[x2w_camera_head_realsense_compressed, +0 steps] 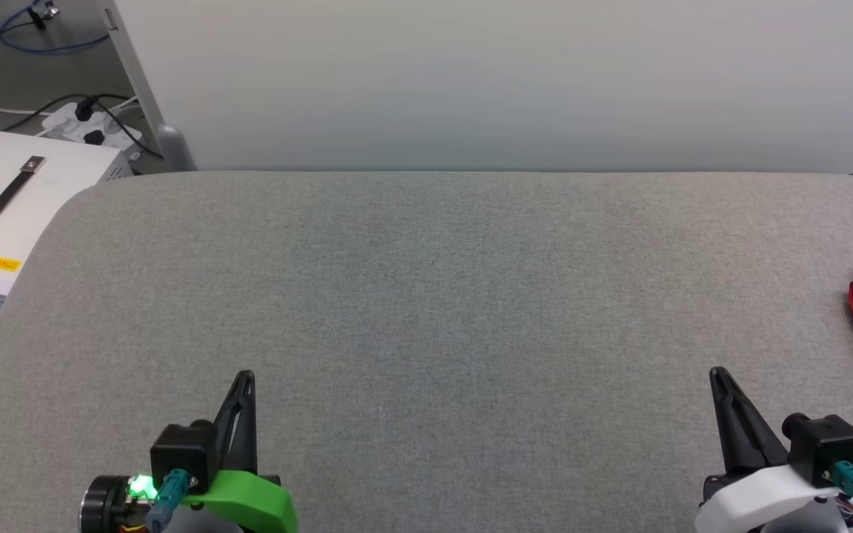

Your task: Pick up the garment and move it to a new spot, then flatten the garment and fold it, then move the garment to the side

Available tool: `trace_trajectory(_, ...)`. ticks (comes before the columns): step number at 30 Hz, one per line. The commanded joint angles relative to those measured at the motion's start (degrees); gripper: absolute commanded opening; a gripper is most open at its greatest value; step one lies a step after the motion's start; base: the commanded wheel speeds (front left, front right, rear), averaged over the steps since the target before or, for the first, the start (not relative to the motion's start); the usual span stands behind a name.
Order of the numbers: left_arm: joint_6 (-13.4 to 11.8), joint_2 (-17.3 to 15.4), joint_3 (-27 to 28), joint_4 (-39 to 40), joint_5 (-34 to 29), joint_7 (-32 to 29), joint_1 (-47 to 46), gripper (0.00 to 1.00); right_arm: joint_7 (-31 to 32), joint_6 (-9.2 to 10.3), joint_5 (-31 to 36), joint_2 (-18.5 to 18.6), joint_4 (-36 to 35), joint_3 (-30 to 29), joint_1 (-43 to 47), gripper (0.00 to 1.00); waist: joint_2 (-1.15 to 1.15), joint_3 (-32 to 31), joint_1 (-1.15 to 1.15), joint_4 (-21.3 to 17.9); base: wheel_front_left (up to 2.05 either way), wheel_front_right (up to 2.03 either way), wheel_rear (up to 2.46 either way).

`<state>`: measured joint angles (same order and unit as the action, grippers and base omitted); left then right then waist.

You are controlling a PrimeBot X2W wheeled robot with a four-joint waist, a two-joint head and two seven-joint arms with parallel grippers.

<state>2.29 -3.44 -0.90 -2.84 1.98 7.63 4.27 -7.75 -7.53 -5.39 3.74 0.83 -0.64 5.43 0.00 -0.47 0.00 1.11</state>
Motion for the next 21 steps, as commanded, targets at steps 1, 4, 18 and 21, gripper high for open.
trace_trajectory(1,-0.38,0.27,0.27,0.37,-0.39,-0.29,-1.3,0.0,0.39,0.02,0.52,-0.25,-0.39,0.08,-1.32,0.0,0.0,0.01,0.0,-0.02,0.0,0.0,0.0)
trace_trajectory(4,-0.48,0.28,0.3,0.49,-0.46,-0.65,-1.44,0.0,0.75,0.02,0.76,-0.28,-0.41,0.11,-1.52,0.0,0.0,0.03,0.0,-0.07,0.0,0.0,0.0)
trace_trajectory(18,-0.89,0.35,0.44,1.03,-0.81,-2.25,-2.09,0.0,2.35,0.03,1.82,-0.41,-0.51,0.23,-2.41,0.0,0.0,0.13,0.0,-0.31,0.0,0.0,0.0)
trace_trajectory(21,-0.98,0.36,0.47,1.14,-0.88,-2.58,-2.23,0.0,2.69,0.03,2.04,-0.44,-0.53,0.26,-2.6,0.0,0.0,0.15,0.0,-0.36,0.0,0.0,0.0)
